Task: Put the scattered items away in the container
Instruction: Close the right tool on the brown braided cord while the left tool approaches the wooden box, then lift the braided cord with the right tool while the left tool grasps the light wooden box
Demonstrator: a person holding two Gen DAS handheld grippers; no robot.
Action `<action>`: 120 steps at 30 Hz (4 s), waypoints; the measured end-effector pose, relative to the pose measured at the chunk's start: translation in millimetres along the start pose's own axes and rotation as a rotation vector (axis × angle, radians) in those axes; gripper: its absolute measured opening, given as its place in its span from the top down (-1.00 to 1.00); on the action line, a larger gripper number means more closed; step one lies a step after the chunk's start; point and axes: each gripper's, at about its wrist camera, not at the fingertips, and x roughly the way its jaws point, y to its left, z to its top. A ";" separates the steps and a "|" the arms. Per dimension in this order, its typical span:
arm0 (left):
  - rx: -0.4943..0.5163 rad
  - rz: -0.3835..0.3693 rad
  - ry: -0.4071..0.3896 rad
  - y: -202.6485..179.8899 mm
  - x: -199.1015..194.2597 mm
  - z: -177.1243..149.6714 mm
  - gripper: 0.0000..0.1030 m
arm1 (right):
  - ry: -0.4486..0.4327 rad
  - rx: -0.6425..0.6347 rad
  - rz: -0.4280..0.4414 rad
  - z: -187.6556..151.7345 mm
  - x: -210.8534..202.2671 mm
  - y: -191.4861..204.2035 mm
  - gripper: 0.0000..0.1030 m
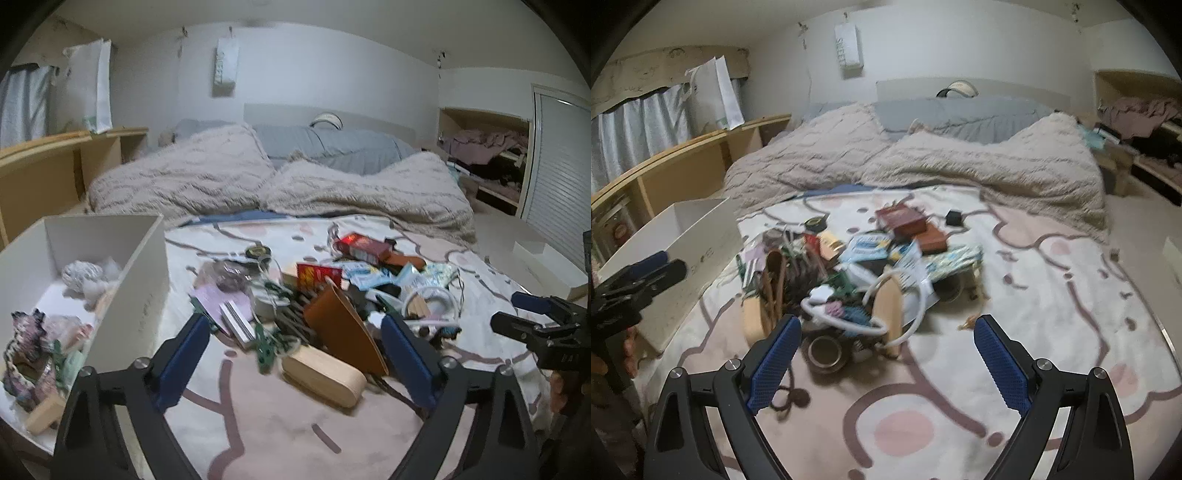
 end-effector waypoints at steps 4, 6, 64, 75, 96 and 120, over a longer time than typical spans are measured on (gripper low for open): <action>0.009 -0.020 0.044 -6.4 10.6 -8.2 -0.63 | 0.056 -0.008 0.038 -8.3 11.4 8.8 -0.60; 0.010 -0.031 0.063 -8.9 14.9 -11.7 -0.57 | 0.076 -0.015 0.059 -13.1 15.5 13.7 -0.50; -0.050 -0.041 0.325 -23.0 77.1 -49.4 -0.19 | 0.176 0.222 -0.092 -57.0 -22.9 -56.0 0.68; -0.077 -0.008 0.318 -2.9 50.0 -47.1 -0.12 | 0.113 0.303 -0.219 -48.9 -39.4 -99.5 0.68; -0.141 -0.027 0.326 5.6 53.1 -50.5 -0.39 | 0.034 0.513 -0.438 -50.3 -70.7 -179.8 0.68; -0.053 0.016 0.334 -6.0 66.8 -52.9 0.46 | -0.010 0.556 -0.555 -47.2 -94.6 -213.0 0.68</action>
